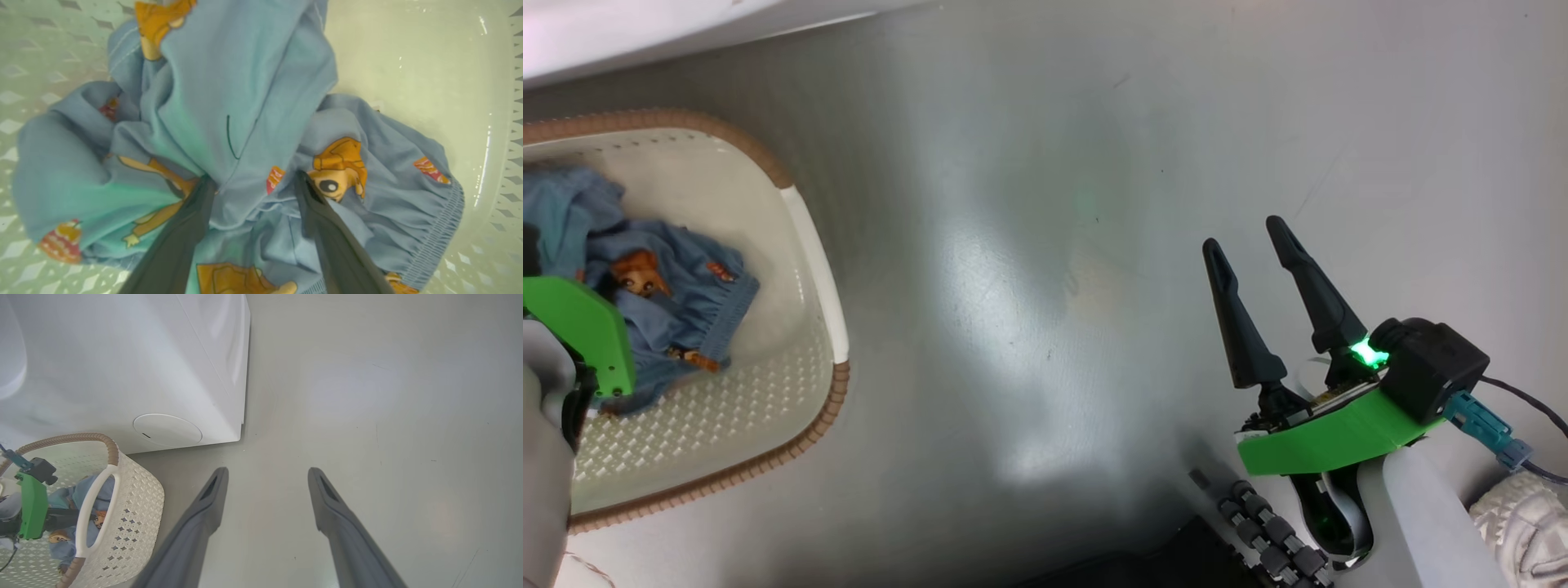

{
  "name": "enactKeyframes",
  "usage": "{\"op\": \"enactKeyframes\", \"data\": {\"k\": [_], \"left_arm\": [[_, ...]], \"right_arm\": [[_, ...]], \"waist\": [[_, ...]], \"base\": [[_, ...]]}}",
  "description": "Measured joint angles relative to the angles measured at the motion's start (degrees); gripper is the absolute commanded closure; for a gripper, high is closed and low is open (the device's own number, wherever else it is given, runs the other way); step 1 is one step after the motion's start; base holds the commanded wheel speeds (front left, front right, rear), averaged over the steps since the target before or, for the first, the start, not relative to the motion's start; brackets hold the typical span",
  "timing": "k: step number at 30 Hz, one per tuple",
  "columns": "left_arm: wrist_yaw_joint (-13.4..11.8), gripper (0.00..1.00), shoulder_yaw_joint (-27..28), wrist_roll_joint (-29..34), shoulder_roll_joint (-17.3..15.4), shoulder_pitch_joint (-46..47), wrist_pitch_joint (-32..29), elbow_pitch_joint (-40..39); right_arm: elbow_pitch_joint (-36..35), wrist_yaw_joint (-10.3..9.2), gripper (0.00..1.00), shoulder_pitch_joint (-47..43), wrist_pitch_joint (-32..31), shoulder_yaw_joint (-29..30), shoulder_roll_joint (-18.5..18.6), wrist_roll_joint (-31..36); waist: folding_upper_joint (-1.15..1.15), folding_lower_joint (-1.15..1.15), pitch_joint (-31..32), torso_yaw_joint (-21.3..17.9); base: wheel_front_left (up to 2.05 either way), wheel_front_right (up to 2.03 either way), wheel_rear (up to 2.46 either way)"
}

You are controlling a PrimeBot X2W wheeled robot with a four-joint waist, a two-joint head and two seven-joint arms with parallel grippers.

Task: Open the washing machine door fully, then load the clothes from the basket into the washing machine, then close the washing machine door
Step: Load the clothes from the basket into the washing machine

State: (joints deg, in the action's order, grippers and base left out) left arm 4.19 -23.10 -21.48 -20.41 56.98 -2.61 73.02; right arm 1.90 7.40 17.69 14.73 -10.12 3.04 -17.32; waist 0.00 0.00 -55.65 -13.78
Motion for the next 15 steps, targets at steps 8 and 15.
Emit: {"op": "enactKeyframes", "data": {"k": [8,15], "left_arm": [[0.0,1.0,-0.8,0.1,0.2,1.2,1.0,0.2],[0.0,1.0,-0.9,-0.1,1.2,1.0,6.6,0.2]], "right_arm": [[-0.6,0.0,0.0,0.0,0.0,0.1,0.0,-0.1],[-0.5,0.0,0.0,0.0,0.0,0.4,-0.1,-0.5]], "waist": [[0.0,0.0,-0.7,-0.3],[0.0,0.0,0.9,0.0]], "base": [[0.0,0.0,0.0],[0.0,0.0,0.0]]}}
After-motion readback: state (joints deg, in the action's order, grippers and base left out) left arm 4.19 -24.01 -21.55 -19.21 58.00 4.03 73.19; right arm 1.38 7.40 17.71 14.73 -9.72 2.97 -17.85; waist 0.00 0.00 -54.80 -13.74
